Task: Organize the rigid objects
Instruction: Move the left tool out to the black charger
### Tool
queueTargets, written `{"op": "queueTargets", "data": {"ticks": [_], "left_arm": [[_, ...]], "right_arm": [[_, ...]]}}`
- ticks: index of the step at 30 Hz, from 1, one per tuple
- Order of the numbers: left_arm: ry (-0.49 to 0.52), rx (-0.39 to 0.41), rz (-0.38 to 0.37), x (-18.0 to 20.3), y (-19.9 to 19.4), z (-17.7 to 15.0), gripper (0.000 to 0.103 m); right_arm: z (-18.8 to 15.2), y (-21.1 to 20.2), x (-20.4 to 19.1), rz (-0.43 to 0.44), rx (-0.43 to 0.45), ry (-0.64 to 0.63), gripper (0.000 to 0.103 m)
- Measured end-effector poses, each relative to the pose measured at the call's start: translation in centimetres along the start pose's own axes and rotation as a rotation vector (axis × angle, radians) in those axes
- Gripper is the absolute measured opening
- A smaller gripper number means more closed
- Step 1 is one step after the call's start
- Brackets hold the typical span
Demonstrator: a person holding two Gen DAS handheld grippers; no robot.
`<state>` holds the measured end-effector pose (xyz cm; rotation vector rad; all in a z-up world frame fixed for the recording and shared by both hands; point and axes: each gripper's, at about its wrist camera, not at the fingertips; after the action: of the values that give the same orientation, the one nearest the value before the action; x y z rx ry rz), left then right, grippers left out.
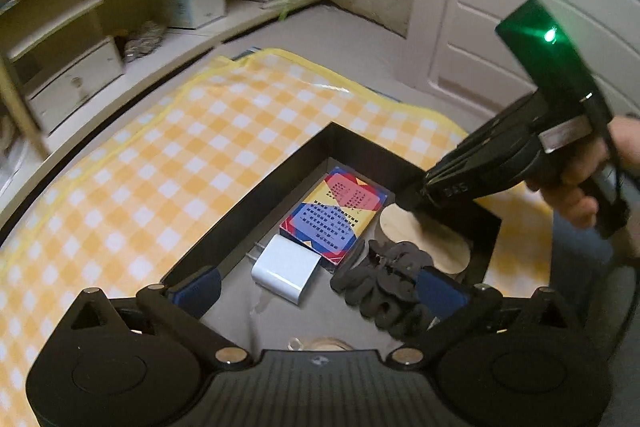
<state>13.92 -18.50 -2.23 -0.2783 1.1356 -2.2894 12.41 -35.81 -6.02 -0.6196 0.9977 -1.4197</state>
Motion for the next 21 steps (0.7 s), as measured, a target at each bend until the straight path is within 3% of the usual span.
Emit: {"op": "queueTargets", "data": {"ticks": [11,21], "left_arm": [[-0.198,0.065,0.084,1.0,-4.8,-2.0,0.103],[-0.394,0.097,0.1,1.0,-7.1,-3.6,0.103]], "right_arm": [[-0.1,-0.1,0.1,-0.001,-0.003,0.002,0.006],[-0.1,-0.2,0.1,-0.005,-0.005,-0.002,0.005]]}}
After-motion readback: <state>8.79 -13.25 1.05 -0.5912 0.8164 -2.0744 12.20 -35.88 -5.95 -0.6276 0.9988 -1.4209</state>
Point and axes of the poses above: each gripper's, at about its wrist camera, not at the fingertips, and y roughly the way its jaws point, x to its right, z to its top, and after that the axes turned 3 degrees about z, right-handed
